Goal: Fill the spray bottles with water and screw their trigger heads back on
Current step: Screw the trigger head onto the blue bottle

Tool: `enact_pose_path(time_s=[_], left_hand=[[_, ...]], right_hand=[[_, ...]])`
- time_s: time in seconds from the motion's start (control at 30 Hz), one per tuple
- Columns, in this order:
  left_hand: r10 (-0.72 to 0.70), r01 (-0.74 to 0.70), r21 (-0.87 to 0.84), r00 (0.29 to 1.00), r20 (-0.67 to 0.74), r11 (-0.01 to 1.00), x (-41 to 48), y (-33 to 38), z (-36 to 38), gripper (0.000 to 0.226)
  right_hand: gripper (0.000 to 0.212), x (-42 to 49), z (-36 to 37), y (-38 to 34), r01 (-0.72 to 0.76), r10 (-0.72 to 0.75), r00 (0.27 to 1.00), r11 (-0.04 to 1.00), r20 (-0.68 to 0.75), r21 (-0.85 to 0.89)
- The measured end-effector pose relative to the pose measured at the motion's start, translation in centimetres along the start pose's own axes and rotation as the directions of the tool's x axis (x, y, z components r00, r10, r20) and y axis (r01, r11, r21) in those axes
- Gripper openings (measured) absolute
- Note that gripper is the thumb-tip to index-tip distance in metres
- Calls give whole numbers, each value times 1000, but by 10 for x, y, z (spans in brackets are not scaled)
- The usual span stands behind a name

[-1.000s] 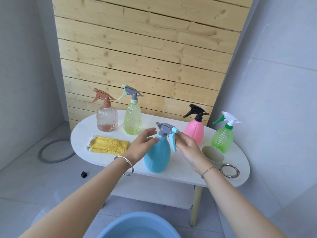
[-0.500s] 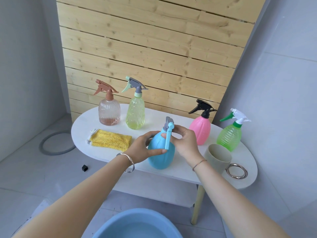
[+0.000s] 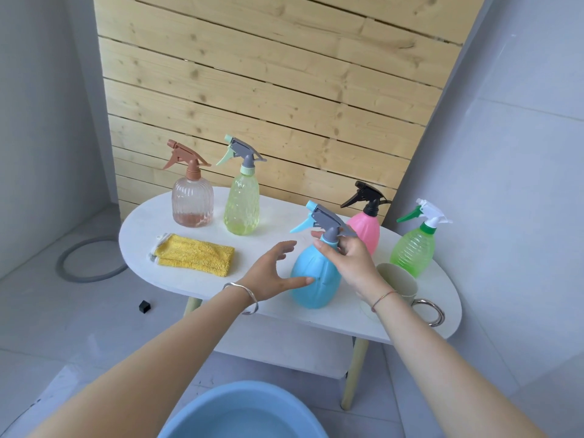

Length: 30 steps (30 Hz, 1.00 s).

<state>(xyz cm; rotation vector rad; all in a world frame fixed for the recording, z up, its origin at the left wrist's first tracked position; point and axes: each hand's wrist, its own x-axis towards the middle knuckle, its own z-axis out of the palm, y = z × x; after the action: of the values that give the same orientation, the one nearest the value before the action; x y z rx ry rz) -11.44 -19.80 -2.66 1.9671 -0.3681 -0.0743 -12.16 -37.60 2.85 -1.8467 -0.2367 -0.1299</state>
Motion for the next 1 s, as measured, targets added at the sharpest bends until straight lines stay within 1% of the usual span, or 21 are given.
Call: enact_pose_path(time_s=[0.1, 0.13, 0.17, 0.23, 0.3, 0.4, 0.47, 0.6, 0.67, 0.77, 0.8, 0.87, 0.93, 1.0], left_hand=[[-5, 5, -9, 998, 66, 1000, 9, 6, 11, 105], [0, 2, -17, 997, 77, 1000, 12, 7, 13, 107], [8, -6, -26, 997, 81, 1000, 13, 8, 14, 102], [22, -19, -36, 996, 87, 999, 15, 9, 15, 84], [34, -30, -53, 996, 81, 998, 16, 8, 16, 74], [51, -47, -81, 998, 46, 996, 15, 6, 19, 74], [57, -54, -89, 998, 28, 995, 15, 6, 22, 73], [55, -56, -88, 998, -12, 995, 14, 6, 27, 75], [56, -57, -90, 998, -18, 994, 12, 5, 28, 76], [56, -58, -68, 998, -35, 996, 12, 6, 29, 75], [58, -60, -53, 998, -40, 997, 13, 7, 29, 75], [48, -49, -50, 998, -26, 998, 16, 10, 23, 74], [8, -11, -96, 1000, -30, 995, 22, 17, 11, 64], [-41, 28, -180, 997, -69, 983, 31, 25, -8, 47]], right_hand=[[32, 2, -8, -2, -25, 26, 993, 1000, 114, -10], [32, 3, -10, -1, -27, 27, 991, 1000, 133, -6], [31, 3, -13, 0, -27, 25, 990, 1000, 136, 10], [26, 1, -16, 2, -24, 19, 994, 999, 107, 44], [18, 0, -15, 4, -10, 6, 998, 999, 63, 48], [11, -2, -7, 7, 15, -13, 1000, 998, -26, 55], [12, -3, -2, 7, 33, -28, 997, 997, -78, 65], [15, -5, 2, 8, 61, -56, 987, 998, -149, 29], [12, -6, 3, 7, 56, -63, 982, 997, -179, -48], [15, -6, 2, 4, 57, -111, 955, 979, -276, -198], [15, -4, 2, 5, 54, -115, 948, 977, -296, -206], [11, 2, 4, 4, 42, -98, 952, 980, -289, -195], [10, 15, 3, 0, 42, -89, 956, 984, -281, -170], [10, 33, 1, -11, 68, -108, 952, 987, -285, -146]])
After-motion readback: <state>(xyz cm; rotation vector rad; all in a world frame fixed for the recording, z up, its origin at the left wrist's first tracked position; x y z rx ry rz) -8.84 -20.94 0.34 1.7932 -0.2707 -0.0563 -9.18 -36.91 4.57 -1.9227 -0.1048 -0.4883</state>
